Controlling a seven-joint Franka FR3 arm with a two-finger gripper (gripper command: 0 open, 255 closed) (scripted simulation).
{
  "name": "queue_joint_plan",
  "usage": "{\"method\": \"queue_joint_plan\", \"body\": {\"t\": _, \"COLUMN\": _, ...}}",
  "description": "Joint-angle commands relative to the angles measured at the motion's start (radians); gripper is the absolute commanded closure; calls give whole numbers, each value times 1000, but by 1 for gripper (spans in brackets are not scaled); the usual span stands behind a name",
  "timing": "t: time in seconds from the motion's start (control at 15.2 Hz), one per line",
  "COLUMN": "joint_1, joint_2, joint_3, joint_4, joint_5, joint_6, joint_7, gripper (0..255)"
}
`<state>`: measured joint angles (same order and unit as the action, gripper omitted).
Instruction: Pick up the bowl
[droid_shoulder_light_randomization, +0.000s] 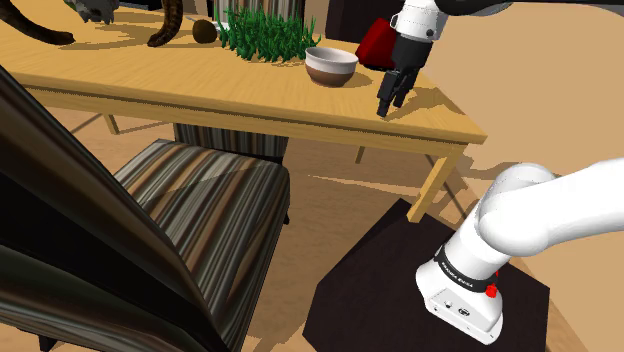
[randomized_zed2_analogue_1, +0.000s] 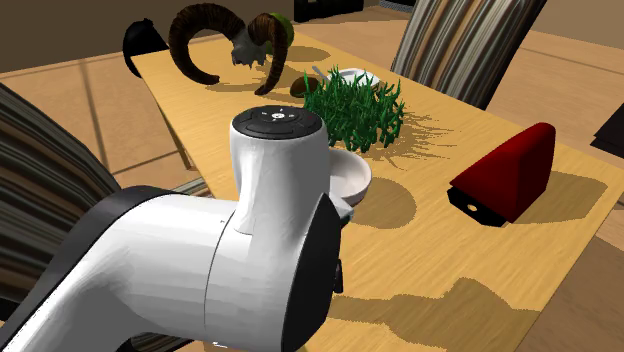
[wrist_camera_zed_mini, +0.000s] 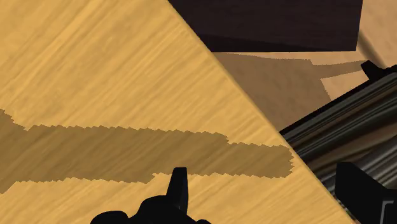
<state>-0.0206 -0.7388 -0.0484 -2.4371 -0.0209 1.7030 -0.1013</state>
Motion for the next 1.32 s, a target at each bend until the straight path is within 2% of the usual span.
{"method": "queue_joint_plan", "body": {"t": 0.0, "joint_1": 0, "joint_2": 0, "joint_3": 0, "joint_4": 0, "joint_5": 0, "joint_6": 0, "joint_7": 0, "gripper": 0}}
{"method": "queue_joint_plan", "body": {"t": 0.66, "joint_1": -2, "joint_2": 401, "joint_3": -126, "joint_4": 412, "joint_5": 41, "joint_6": -32, "joint_7": -143, "gripper": 0}}
{"method": "queue_joint_plan", "body": {"t": 0.99, "joint_1": -10, "joint_2": 612, "joint_3": -181, "joint_4": 671, "joint_5": 100, "joint_6": -101, "joint_7": -220, "gripper": 0}}
{"method": "queue_joint_plan", "body": {"t": 1.25, "joint_1": -36, "joint_2": 801, "joint_3": -218, "joint_4": 923, "joint_5": 167, "joint_6": -189, "joint_7": -279, "gripper": 0}}
